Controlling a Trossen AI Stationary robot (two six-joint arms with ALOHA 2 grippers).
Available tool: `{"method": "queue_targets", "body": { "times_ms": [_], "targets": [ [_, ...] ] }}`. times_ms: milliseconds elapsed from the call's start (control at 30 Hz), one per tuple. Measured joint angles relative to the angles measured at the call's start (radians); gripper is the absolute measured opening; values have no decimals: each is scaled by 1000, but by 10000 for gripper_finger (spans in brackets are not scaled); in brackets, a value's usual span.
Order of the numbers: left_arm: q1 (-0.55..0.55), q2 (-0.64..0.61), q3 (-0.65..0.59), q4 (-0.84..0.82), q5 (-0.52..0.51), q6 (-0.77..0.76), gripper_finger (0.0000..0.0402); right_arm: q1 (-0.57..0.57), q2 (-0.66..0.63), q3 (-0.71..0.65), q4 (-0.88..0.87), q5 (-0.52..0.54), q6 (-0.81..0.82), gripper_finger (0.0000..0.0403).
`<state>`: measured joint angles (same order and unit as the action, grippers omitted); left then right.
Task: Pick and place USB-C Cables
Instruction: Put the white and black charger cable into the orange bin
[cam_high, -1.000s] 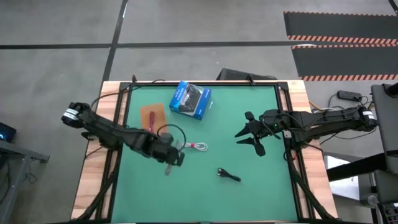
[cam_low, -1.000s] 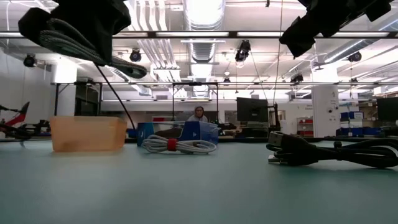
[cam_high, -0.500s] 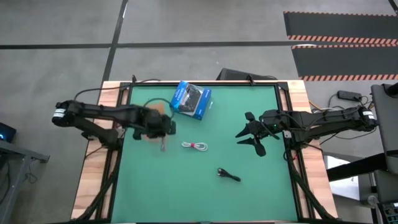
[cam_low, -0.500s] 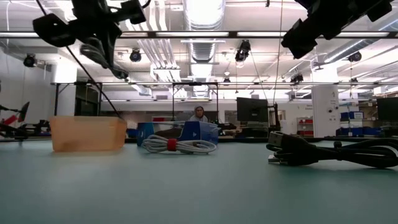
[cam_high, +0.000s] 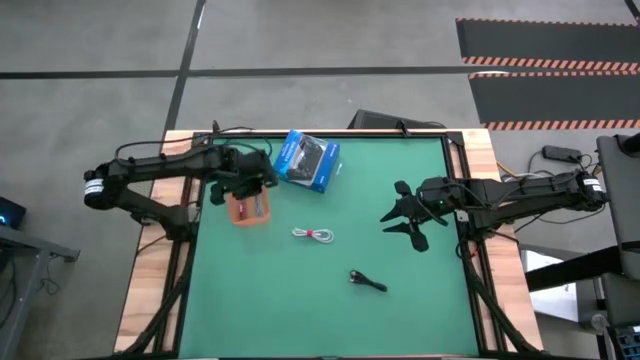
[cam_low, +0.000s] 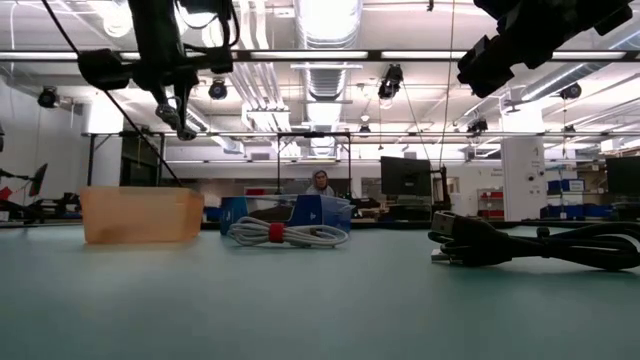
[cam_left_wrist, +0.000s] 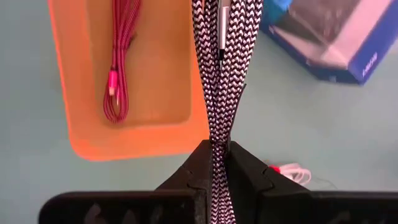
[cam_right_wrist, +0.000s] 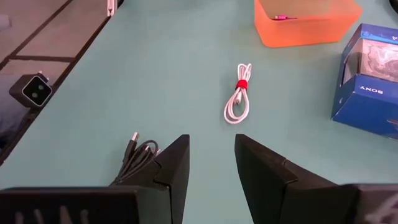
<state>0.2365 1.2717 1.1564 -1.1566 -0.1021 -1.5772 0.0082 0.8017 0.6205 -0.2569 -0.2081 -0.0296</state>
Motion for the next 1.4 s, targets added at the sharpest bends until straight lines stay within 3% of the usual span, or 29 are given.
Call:
{"method": "queue_targets", "body": {
  "times_ms": [467,867,1400],
  "targets": [
    [210,100,-2,-13,91,255,15,0,0,0,-1,0,-8,118],
    [223,233,-2,-11,98,314,15,0,0,0,-30,0,-5,118],
    [242,247,-61,-11,100,356,16,0,0,0,-34,0,-5,118]
  ]
}}
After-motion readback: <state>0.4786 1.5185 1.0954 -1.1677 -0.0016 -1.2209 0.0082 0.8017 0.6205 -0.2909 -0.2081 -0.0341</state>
